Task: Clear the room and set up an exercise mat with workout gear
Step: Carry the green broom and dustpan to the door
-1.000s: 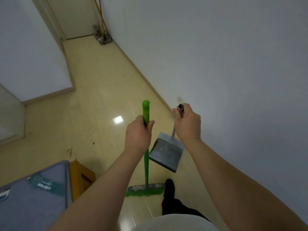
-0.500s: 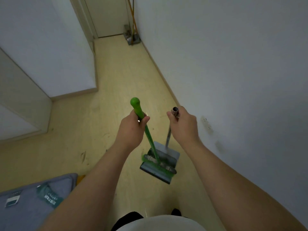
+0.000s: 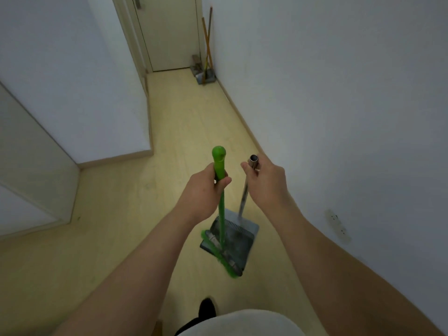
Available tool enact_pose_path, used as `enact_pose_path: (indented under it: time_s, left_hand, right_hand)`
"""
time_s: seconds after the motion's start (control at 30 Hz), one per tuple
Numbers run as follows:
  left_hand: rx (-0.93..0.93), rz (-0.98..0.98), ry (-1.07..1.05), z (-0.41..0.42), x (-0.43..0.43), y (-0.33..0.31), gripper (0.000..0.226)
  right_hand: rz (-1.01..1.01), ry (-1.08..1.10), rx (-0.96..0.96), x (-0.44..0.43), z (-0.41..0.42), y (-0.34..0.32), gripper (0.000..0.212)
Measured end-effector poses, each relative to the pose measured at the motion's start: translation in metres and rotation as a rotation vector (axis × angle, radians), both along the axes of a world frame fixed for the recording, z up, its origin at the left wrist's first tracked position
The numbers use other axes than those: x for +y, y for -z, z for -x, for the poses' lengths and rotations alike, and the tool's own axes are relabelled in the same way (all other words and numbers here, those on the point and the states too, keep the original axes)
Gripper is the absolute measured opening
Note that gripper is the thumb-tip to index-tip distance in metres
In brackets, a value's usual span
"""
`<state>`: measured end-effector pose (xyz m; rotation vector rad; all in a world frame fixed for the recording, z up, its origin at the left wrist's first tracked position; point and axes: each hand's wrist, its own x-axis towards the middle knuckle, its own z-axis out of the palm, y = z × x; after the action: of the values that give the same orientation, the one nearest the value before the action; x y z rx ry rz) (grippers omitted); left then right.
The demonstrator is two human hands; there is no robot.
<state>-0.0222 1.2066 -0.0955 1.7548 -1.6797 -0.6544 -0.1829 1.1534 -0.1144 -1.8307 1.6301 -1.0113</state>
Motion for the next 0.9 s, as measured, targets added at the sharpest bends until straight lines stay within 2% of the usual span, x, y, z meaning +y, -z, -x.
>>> enact_pose_path:
  time_s: [0.23,0.5,0.9]
  left_hand:
    - [-0.007,0.008,0.060,-0.082,-0.070,-0.010,0.014]
    - [-0.002,0.031,0.073,-0.138,-0.150,-0.008,0.012]
    - [0.048,-0.036,-0.025,-0.207,-0.345,-0.015,0.013]
  right_hand:
    - [0.074,0.035,-0.006,-0.066,-0.078,-0.002,0.021]
    - [0.101,0.025,-0.006,-0.157,-0.133,0.007,0.021]
    - [-0.031,-0.029,-0.043,-0.356,-0.208,0.025,0.018]
